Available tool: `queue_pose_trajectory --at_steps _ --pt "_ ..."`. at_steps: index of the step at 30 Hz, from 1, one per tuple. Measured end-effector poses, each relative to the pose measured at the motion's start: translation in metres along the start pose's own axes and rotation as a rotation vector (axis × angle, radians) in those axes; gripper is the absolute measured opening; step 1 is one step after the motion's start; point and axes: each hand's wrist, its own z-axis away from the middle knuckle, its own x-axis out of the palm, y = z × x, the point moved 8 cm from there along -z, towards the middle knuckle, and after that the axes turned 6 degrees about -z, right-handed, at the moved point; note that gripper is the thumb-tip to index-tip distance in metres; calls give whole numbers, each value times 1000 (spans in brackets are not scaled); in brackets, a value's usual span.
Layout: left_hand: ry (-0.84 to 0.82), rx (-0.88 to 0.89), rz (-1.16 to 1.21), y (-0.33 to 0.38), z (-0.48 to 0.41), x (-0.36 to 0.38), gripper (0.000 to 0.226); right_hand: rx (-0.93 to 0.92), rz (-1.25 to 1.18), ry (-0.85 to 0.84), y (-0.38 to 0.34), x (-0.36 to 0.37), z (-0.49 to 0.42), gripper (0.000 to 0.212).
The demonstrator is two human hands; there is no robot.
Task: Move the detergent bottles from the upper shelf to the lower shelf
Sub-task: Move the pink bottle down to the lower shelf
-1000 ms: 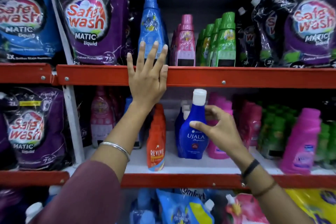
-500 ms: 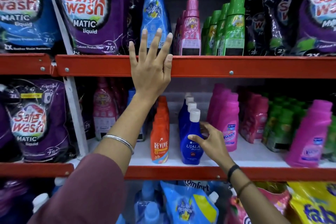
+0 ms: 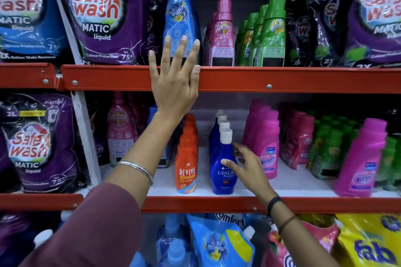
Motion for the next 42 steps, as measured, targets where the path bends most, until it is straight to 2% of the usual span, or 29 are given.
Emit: queue_pose_trajectory --at_steps 2,3,7,9,12,15,18,21,25,34,38,42 --pt "-19 -1 95 46 -7 -2 48 -3 -11 159 7 -66 21 69" --pt "-43 -10 78 46 -6 -3 49 -23 -17 219 4 -75 23 68" --pt "-41 -1 81 41 -8 -3 50 -138 20 524 -4 -122 35 41" --pt "-38 17 78 48 -10 -4 50 -205 97 705 -3 -150 45 35" --pt "-46 13 97 63 -13 0 51 -199 268 951 12 -206 67 38" --pt "-34 -14 86 64 -14 4 50 -156 348 1067 31 -246 85 48" --pt "-11 -10 84 63 -13 5 49 -22 327 1062 62 -269 91 66" --pt "-15 -10 76 63 -13 5 49 162 300 979 96 -277 90 89" --pt "-19 -19 71 62 -13 5 49 304 338 864 122 -273 91 93" --pt "-12 -22 67 61 -13 5 48 295 459 827 114 -284 90 81" --pt "-2 -27 57 61 -12 7 47 205 487 852 87 -265 87 83" --pt "4 -21 55 61 -12 6 47 157 462 808 52 -229 69 85"
